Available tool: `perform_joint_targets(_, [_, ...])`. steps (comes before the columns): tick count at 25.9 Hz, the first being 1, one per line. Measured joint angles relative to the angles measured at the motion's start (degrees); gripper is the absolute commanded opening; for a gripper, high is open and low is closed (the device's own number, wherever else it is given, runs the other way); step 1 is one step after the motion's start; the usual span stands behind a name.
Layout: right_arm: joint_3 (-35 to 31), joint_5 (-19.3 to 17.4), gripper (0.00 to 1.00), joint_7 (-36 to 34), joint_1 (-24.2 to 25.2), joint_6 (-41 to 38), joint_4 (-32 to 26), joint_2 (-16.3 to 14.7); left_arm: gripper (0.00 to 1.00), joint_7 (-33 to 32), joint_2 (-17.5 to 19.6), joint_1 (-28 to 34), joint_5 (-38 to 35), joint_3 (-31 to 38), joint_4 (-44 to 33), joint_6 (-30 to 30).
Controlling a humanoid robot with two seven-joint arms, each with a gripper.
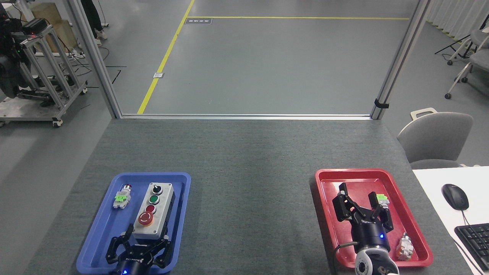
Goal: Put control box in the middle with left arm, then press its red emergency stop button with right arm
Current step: 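Close the left gripper around the near end of the control box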
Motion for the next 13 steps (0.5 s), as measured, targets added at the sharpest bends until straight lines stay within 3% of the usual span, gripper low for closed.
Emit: perform_joint_targets(13, [-0.03, 0.10, 1.00, 0.09, -0.03, 0.16, 0.00, 0.25, 0.99, -0.04, -0.89, -5.44, 0.03, -0.32, 8.39, 0.03])
